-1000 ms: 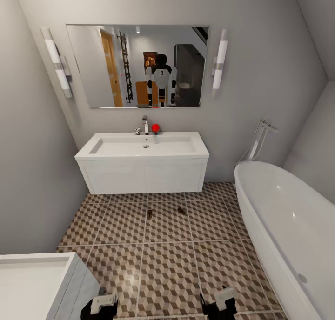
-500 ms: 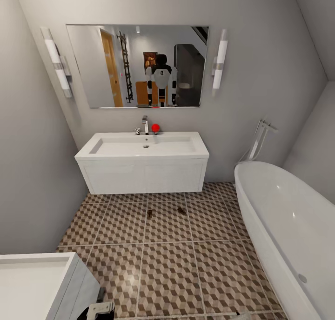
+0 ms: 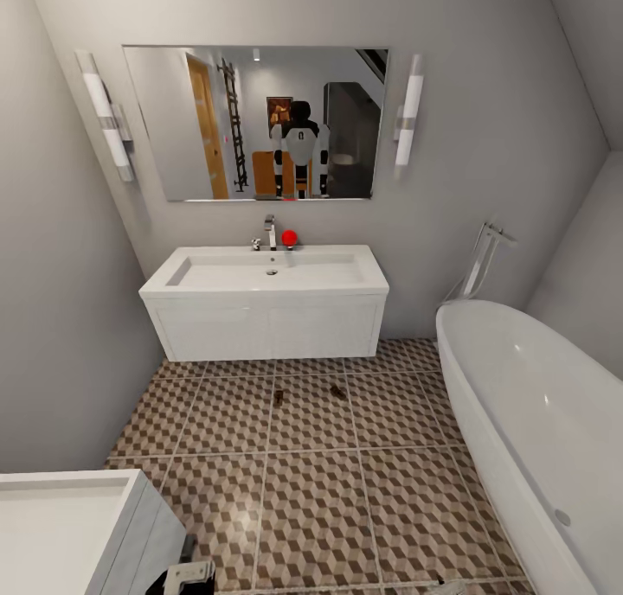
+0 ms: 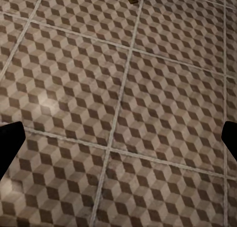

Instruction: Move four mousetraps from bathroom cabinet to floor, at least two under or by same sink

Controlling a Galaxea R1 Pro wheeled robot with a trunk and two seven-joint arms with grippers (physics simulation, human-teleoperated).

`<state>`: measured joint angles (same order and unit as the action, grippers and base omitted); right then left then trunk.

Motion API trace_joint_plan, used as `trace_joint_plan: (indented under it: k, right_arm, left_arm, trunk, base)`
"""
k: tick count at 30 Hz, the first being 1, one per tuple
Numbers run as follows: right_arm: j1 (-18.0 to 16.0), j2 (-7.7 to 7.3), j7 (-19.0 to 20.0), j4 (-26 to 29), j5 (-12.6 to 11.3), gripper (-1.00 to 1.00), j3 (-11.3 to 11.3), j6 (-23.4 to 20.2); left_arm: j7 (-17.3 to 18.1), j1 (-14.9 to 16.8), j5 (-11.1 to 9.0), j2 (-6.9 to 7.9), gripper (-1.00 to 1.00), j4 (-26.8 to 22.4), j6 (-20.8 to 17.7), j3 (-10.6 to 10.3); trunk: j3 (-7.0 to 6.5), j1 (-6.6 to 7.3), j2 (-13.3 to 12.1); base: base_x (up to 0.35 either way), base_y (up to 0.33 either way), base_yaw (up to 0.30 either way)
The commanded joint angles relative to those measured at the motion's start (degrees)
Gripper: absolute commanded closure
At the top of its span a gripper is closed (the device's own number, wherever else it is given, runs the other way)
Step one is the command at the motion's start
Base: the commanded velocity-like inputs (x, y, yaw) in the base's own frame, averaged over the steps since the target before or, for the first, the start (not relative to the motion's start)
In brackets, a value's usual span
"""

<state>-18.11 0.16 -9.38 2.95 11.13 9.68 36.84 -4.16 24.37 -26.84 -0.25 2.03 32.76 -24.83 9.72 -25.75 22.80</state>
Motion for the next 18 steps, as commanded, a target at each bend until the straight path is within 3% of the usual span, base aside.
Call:
trace_joint_plan:
  k: [1,9,18]
  right_arm:
    - [-0.06,0.01,-0.58,0.15,0.53,-1.00,0.20,0.10]
    - [-0.08,0.27,-0.56,4.44,0.57,-1.00,0.35,0.14]
    - [-0.08,0.29,-0.56,4.77,0.50,-1.00,0.33,0.18]
  left_arm:
    - [-0.32,0.08,-0.07,-0.06,-1.00,0.12,0.28,-0.49]
    - [-0.24,0.07,-0.06,0.05,-1.00,0.03,0.34,-0.43]
    - [-0.31,0.06,-0.14,-0.02,-1.00,0.00,0.36,-0.42]
  trunk:
    - [0.11,-0.03,0.11]
    - [0.11,-0.03,0.11]
    - [0.11,-0.03,0.11]
  base:
    - [0.000,0.000,0.000]
    - [0.000,0.000,0.000]
    - [0.000,0.000,0.000]
